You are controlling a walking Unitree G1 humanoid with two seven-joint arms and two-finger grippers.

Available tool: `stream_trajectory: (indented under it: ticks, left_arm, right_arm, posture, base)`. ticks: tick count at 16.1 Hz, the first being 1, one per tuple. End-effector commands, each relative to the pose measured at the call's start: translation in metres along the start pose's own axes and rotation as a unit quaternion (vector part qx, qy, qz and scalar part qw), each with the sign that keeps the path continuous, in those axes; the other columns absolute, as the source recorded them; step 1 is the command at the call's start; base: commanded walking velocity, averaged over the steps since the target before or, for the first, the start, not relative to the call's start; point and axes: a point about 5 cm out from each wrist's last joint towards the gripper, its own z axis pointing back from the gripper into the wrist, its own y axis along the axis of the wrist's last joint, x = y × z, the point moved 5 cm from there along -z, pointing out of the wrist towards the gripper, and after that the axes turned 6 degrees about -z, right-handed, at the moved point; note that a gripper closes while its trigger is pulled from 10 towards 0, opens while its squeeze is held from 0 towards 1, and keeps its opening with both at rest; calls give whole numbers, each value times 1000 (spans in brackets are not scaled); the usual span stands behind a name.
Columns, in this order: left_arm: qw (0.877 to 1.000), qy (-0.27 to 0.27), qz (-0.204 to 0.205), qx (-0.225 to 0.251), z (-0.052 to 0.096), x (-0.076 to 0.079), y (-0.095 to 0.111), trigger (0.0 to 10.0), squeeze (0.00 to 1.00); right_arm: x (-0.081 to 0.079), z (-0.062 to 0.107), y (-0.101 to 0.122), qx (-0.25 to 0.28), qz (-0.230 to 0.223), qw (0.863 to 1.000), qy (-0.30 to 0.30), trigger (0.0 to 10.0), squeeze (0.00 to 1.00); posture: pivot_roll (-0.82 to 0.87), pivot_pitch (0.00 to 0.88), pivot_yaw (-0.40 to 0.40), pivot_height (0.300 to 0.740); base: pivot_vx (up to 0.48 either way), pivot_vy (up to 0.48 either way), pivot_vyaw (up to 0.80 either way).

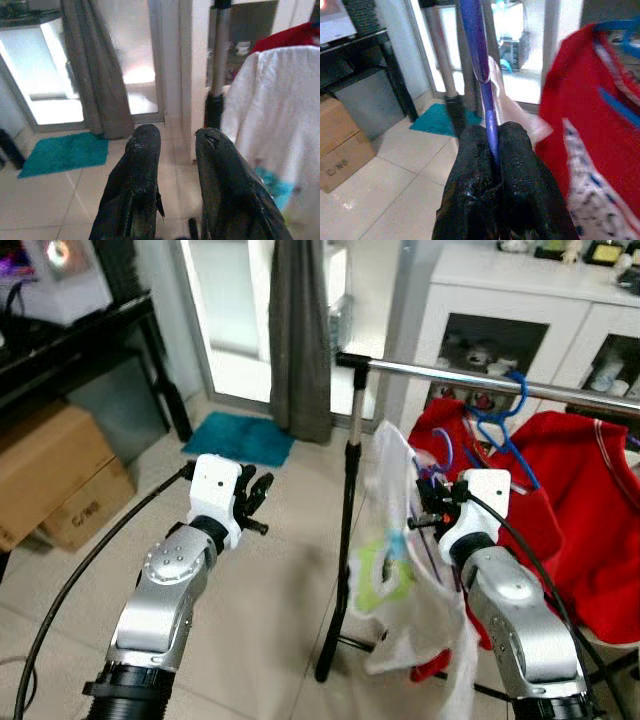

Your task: Hang hanger

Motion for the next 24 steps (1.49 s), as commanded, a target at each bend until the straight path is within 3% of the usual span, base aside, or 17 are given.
stream_trajectory:
  ticks: [1,7,11,14,19,21,24]
  left_arm:
    - [1000,-9,0,7,-2,8,5,10000,0]
    - [1000,-21,14,17,-2,4,9,10000,0]
    - [989,-135,10,56,3,18,34,10000,0]
    - [971,-232,-31,58,-1,28,53,10000,0]
    - [953,-294,-18,68,-4,43,62,10000,0]
    - [947,-311,-17,77,-7,46,68,10000,0]
    - [943,-321,-18,83,-6,48,70,10000,0]
  right_arm:
    - [7,0,11,19,8,1000,-10,10000,0]
    - [14,-5,29,49,-6,998,-32,10000,0]
    - [14,-13,48,74,-8,997,-36,10000,0]
    - [10,-31,54,71,-8,997,-38,10000,0]
    - [12,-68,65,52,-1,997,-52,10000,0]
    - [22,-90,70,32,-7,996,-80,10000,0]
    - [29,-103,67,7,-28,994,-104,10000,0]
  posture:
    - [-60,0,9,740]
    - [-58,0,4,740]
    - [-49,0,-4,740]
    - [-43,0,0,740]
    - [-44,0,9,740]
    - [-41,0,10,740]
    - [-38,0,8,740]
  base:
    - [296,0,0]
    - [286,0,0]
    - [0,0,0]
    - [0,0,0]
    - [0,0,0]
    - [0,0,0]
    - [0,0,0]
